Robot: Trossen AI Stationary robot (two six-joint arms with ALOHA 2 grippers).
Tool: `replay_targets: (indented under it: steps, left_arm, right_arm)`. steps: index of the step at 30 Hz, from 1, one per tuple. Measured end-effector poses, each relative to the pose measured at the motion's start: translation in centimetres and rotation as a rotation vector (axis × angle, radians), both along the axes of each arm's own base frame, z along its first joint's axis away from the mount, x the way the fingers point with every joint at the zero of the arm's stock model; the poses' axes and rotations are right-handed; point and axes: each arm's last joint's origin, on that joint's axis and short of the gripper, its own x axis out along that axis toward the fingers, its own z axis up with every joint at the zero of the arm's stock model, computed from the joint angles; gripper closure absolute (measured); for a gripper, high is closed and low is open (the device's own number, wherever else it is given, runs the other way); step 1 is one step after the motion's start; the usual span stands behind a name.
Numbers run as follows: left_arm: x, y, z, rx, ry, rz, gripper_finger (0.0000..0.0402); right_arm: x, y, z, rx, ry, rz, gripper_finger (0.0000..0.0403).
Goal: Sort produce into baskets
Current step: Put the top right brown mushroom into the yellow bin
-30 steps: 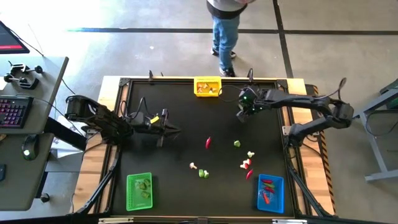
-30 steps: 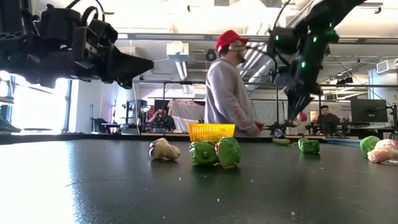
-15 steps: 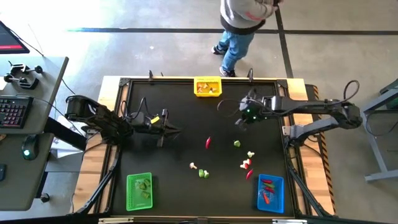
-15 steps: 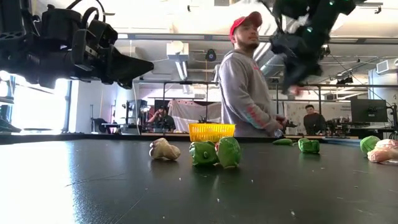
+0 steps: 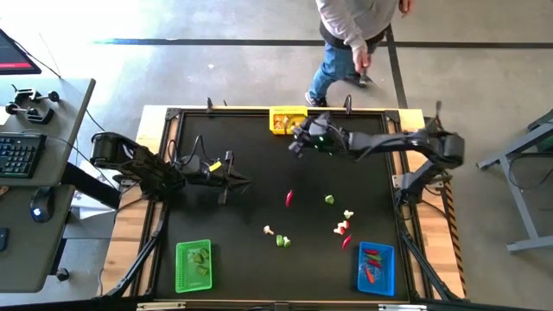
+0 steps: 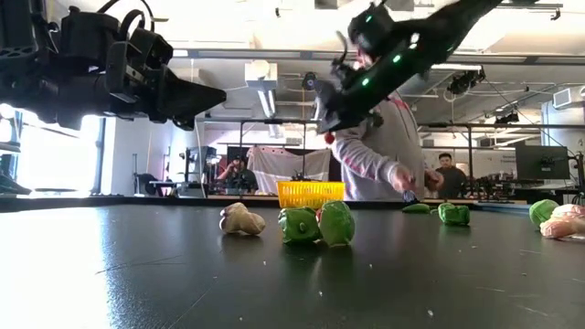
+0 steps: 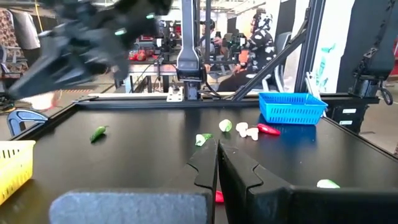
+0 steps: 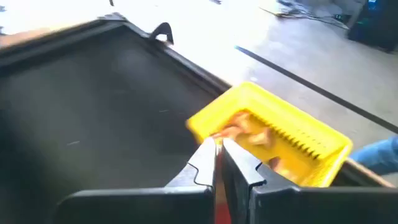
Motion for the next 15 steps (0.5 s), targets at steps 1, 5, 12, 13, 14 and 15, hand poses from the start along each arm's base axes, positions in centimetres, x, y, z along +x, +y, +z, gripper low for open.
replay_targets:
  steps: [1,5,12,13,14,15]
  left_arm:
    - [0.0,0.0,0.0,0.000,0.000,0.000,0.0401]
    - [0.0,0.0,0.0,0.000,0.001,0.000,0.0401]
    - [0.0,0.0,-0.1,-0.003,0.008,0.000,0.0401]
    - [0.0,0.0,-0.1,-0.003,0.008,0.000,0.0401]
    - [0.0,0.0,-0.1,-0.003,0.008,0.000,0.0401]
    - [0.0,0.0,-0.1,-0.003,0.008,0.000,0.0401]
  right_arm:
    - [0.3,-0.8,-0.3,-0.002,0.010,-0.017,0.0400]
    - [1.6,-3.9,-1.4,0.021,0.034,-0.047,0.0400]
    - [2.9,-7.4,-2.8,0.063,0.066,-0.077,0.0400]
    - [2.9,-7.8,-2.9,0.070,0.077,-0.087,0.0399]
    - [3.0,-8.1,-3.0,0.076,0.086,-0.095,0.0398]
    - [2.9,-8.4,-3.1,0.085,0.092,-0.104,0.0395]
